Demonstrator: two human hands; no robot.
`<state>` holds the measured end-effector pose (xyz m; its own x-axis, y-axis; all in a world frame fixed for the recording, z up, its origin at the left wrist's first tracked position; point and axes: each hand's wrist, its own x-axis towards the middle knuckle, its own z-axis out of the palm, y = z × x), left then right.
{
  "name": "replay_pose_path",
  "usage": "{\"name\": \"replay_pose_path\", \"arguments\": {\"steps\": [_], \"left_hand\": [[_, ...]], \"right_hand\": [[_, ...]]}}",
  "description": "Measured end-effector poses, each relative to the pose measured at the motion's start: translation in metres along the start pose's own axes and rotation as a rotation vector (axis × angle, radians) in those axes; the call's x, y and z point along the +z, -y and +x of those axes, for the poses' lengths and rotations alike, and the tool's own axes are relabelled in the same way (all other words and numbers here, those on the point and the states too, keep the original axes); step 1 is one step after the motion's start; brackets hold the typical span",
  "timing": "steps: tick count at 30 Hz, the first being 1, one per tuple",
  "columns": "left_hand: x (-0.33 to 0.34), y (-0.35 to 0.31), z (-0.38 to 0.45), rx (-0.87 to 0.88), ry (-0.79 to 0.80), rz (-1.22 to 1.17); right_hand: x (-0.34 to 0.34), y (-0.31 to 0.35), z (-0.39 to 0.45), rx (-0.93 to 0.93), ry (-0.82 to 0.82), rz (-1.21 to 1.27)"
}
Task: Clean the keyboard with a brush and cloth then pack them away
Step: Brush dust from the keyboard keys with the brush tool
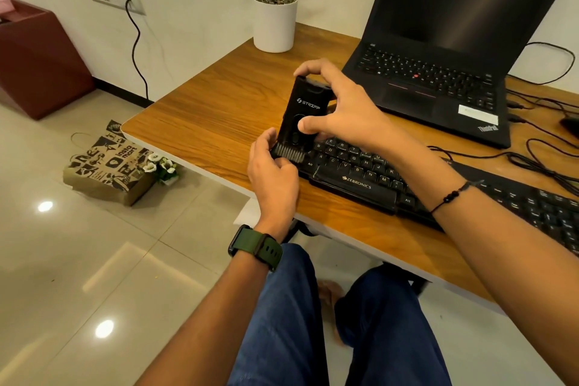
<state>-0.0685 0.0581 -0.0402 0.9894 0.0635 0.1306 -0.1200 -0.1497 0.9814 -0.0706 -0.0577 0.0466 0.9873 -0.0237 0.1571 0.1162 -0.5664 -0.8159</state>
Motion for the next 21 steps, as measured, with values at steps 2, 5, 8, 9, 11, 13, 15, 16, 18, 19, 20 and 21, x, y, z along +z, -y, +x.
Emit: {"name": "replay_pose_path", "arguments": {"steps": [2,5,8,9,11,13,15,16,18,19,20,21], "left_hand": [[-0.001,0.000,-0.001,0.004,0.000,0.000],[-0.001,-0.001,-0.001,0.002,-0.002,-0.003],[-0.001,0.000,-0.001,-0.001,-0.001,-0.011],[-0.001,0.000,-0.001,0.000,0.002,-0.013],[0.000,0.000,-0.001,0.004,0.006,-0.015],[0.000,0.000,-0.001,0.004,0.002,-0.010],[0.000,0.000,-0.001,0.007,-0.003,-0.006],[0.000,0.000,-0.001,0.009,-0.004,-0.006],[0.001,0.000,-0.002,0.005,-0.005,-0.010],[0.001,0.000,-0.001,0.001,-0.007,-0.013],[0.001,0.000,-0.001,-0.003,-0.008,-0.016],[0.001,0.000,-0.002,-0.005,-0.008,-0.018]], "right_hand": [[0.000,-0.006,0.005,0.016,-0.021,-0.032],[-0.008,-0.016,0.017,0.024,-0.160,-0.185],[-0.019,-0.024,0.024,-0.011,-0.274,-0.349],[-0.021,-0.025,0.024,-0.018,-0.278,-0.376],[-0.022,-0.026,0.020,-0.031,-0.247,-0.397],[-0.021,-0.023,0.011,-0.046,-0.187,-0.387],[-0.019,-0.016,0.000,-0.050,-0.123,-0.345],[-0.019,-0.012,-0.006,-0.048,-0.082,-0.304],[-0.021,-0.005,-0.014,-0.040,0.006,-0.210],[-0.022,-0.003,-0.016,-0.033,0.038,-0.170],[-0.024,-0.003,-0.016,-0.023,0.057,-0.140],[-0.026,-0.005,-0.015,-0.009,0.062,-0.126]]}}
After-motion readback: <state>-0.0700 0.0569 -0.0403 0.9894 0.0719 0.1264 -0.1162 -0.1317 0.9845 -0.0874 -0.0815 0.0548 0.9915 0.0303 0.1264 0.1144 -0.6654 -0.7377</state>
